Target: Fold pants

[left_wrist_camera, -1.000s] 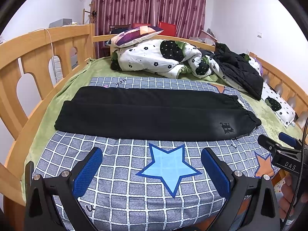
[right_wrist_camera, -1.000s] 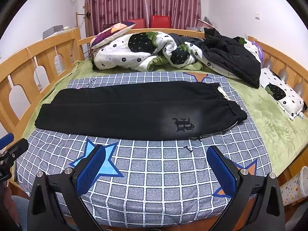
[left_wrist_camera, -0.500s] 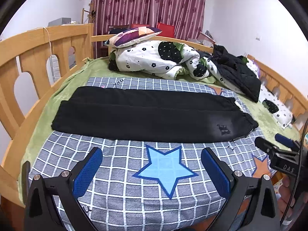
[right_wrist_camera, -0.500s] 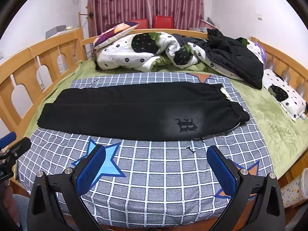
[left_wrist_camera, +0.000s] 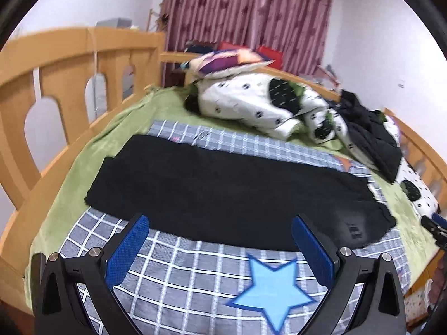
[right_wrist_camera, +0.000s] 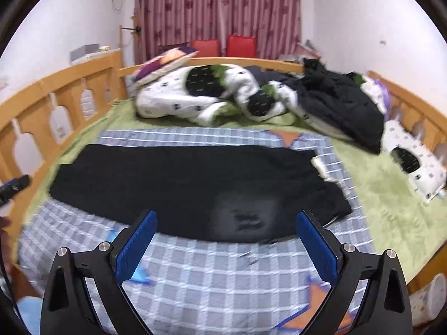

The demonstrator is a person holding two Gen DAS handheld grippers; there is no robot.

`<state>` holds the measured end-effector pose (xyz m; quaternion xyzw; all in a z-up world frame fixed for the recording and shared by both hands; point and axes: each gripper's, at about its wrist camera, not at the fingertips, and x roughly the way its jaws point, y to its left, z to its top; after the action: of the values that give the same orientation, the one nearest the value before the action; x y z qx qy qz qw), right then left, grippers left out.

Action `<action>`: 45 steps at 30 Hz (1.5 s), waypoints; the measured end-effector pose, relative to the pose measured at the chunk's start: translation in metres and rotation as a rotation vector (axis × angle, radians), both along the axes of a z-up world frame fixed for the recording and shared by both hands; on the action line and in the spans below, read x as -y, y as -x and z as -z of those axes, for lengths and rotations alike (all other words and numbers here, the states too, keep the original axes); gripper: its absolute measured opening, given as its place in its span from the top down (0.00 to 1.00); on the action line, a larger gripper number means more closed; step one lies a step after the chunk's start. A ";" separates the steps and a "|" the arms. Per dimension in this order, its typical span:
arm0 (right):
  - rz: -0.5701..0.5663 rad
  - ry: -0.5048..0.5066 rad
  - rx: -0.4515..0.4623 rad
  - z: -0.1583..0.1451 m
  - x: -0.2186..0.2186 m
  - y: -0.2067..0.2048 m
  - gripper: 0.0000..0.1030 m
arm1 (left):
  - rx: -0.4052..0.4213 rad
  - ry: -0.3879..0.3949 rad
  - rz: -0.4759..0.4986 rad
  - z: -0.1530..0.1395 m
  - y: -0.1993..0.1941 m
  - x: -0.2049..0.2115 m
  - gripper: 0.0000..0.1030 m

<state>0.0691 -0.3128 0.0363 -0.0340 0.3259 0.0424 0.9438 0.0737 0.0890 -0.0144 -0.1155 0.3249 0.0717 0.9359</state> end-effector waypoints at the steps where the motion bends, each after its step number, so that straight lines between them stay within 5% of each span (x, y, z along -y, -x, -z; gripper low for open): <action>1: 0.010 0.004 0.003 0.006 0.010 -0.008 0.05 | -0.013 0.007 -0.005 0.009 -0.004 -0.007 0.01; 6: 0.062 -0.058 -0.066 0.056 0.064 -0.048 0.08 | -0.118 0.076 -0.045 0.071 -0.024 -0.044 0.08; 11: 0.081 -0.117 -0.198 0.124 0.102 -0.077 0.36 | -0.154 0.175 -0.104 0.125 -0.024 -0.078 0.13; 14: 0.102 -0.219 -0.239 0.157 0.121 -0.084 0.37 | -0.162 0.255 -0.117 0.149 -0.031 -0.093 0.25; 20: 0.139 -0.419 -0.249 0.192 0.141 -0.098 0.37 | -0.175 0.350 -0.128 0.175 -0.059 -0.108 0.26; 25: 0.156 -0.492 -0.269 0.211 0.140 -0.120 0.37 | -0.143 0.379 -0.203 0.181 -0.081 -0.120 0.26; 28: 0.170 -0.502 -0.284 0.220 0.137 -0.136 0.52 | -0.145 0.372 -0.249 0.181 -0.094 -0.126 0.39; 30: 0.191 -0.481 -0.278 0.219 0.136 -0.143 0.67 | -0.158 0.366 -0.271 0.179 -0.100 -0.131 0.74; 32: 0.194 -0.468 -0.265 0.213 0.135 -0.149 0.79 | -0.146 0.372 -0.282 0.173 -0.102 -0.138 0.85; 36: 0.159 -0.440 -0.208 0.185 0.128 -0.155 0.82 | -0.070 0.368 -0.242 0.149 -0.101 -0.141 0.89; 45: 0.094 -0.398 -0.065 0.112 0.117 -0.188 0.84 | 0.067 0.191 -0.185 0.073 -0.142 -0.131 0.90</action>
<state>0.2571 -0.4296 -0.0759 0.1700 0.3427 0.0627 0.9218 0.2158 0.2200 -0.0870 -0.2359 0.2866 0.1223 0.9204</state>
